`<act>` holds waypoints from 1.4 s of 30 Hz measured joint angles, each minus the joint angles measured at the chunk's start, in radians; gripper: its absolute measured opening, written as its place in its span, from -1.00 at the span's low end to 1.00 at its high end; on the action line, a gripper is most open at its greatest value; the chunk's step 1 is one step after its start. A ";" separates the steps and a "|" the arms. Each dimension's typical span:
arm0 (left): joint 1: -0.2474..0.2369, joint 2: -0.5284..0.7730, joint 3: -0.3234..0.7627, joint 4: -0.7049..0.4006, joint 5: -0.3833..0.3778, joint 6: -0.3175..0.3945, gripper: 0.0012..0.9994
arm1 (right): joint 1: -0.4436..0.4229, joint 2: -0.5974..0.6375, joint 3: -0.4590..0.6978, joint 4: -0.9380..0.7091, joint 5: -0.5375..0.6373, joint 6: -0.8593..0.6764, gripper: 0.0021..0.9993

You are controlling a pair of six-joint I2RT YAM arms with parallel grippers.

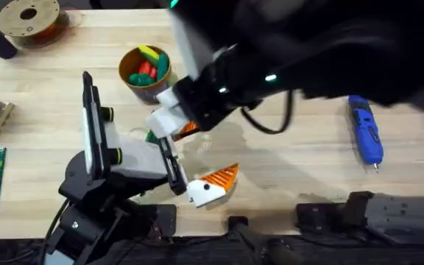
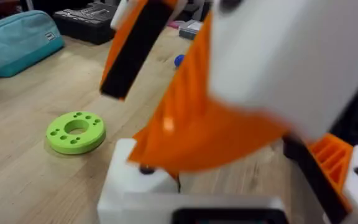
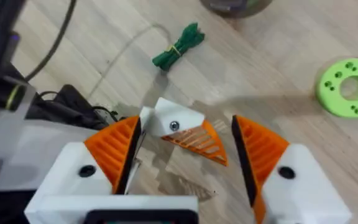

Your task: Pick up the gripper from the table and insert it into the empty holder that is missing its gripper. Then pick up a screw, insert it into the mounting hole, and use the screwdriver to tighten it. Finally, clean up the table by picking up the vegetable and placing it into the bucket.

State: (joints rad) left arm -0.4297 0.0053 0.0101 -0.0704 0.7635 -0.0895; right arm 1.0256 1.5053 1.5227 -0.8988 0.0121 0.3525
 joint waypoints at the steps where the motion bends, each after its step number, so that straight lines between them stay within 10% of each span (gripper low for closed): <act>1: 0.000 0.000 0.000 0.000 0.000 0.000 0.98 | -0.007 -0.019 0.000 -0.009 -0.002 0.000 0.76; 11: 0.000 0.000 0.000 0.000 0.000 0.001 0.98 | -0.120 -0.114 -0.014 -0.145 -0.002 0.000 0.76; 20: 0.000 0.000 0.000 0.000 0.000 0.003 0.98 | -0.246 -0.360 -0.280 -0.154 -0.042 0.007 0.77; 30: 0.000 0.000 0.000 0.000 0.000 0.004 0.94 | -0.376 -0.647 -0.328 -0.241 -0.305 -0.158 0.78; 34: 0.000 0.000 0.000 0.000 0.000 0.002 0.43 | -0.383 -0.690 -0.328 -0.306 -0.392 -0.257 0.78; 38: 0.000 0.000 0.000 0.000 0.000 0.004 -0.82 | -0.383 -0.692 -0.329 -0.358 -0.430 -0.321 0.78; 42: 0.000 0.000 0.000 0.000 0.000 0.007 -0.99 | -0.383 -0.692 -0.330 -0.363 -0.444 -0.348 0.78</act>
State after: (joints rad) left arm -0.4297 0.0055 0.0101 -0.0703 0.7635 -0.0826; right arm 0.6426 0.8135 1.1931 -1.2621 -0.4320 0.0041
